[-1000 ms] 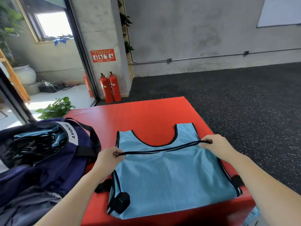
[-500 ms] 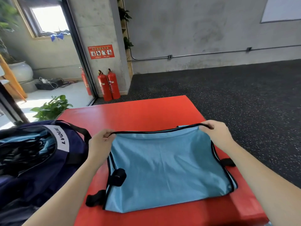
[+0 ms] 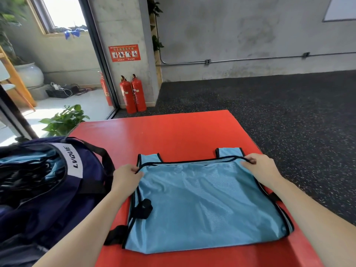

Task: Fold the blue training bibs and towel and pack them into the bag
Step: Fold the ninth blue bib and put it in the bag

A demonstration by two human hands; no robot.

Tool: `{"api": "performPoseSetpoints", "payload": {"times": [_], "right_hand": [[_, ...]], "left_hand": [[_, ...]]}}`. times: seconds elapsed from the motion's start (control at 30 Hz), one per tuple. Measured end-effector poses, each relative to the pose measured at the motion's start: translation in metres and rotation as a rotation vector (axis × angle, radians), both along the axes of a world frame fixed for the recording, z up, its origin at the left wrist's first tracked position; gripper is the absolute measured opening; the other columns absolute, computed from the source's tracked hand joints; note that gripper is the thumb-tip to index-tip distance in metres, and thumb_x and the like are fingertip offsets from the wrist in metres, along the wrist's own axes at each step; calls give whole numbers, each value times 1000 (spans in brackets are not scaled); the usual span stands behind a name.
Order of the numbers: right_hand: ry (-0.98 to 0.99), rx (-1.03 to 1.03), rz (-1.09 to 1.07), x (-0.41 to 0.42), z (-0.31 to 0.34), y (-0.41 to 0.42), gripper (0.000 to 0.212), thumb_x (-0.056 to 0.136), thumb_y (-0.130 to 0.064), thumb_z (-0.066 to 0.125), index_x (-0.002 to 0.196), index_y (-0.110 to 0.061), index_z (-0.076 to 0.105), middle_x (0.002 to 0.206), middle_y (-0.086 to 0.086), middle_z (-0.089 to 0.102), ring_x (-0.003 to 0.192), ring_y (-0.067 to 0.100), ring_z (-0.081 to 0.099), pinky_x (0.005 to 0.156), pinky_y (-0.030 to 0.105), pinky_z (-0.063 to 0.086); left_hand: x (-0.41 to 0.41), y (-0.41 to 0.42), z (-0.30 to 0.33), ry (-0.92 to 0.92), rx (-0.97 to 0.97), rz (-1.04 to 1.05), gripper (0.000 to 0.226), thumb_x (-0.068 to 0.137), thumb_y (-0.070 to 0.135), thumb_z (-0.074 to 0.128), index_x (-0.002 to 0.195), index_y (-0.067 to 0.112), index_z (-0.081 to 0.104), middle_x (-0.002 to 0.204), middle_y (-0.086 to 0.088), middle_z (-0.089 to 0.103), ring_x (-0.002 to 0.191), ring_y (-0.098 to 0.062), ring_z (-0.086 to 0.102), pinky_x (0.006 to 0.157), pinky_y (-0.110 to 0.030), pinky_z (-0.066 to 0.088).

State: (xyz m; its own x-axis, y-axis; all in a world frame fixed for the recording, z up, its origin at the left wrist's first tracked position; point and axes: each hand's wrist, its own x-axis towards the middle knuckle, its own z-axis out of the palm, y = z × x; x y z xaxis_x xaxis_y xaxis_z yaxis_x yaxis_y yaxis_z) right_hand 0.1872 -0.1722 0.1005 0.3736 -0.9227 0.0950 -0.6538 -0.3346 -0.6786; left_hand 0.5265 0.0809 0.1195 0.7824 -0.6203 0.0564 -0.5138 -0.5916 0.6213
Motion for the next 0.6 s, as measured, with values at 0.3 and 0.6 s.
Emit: {"api": "performPoseSetpoints", "payload": {"times": [0.3,0.6], "right_hand": [[-243,-69,-61,11,35,-6,4,92,-25,71,92,-23,74,83,-10,71,81,12,65,79,31,47],[11,-22,-3,29,4,-15,30,94,-34,69,96,-5,72,93,9,73,92,29,66,81,37,48]], "left_hand": [[11,-17,31,47,-326,94,8,89,26,72,95,21,73,79,9,67,91,-21,64,84,-31,44],[29,-29,-11,116,-52,41,36,90,25,71,124,12,68,119,-7,70,114,-23,61,90,-26,38]]}}
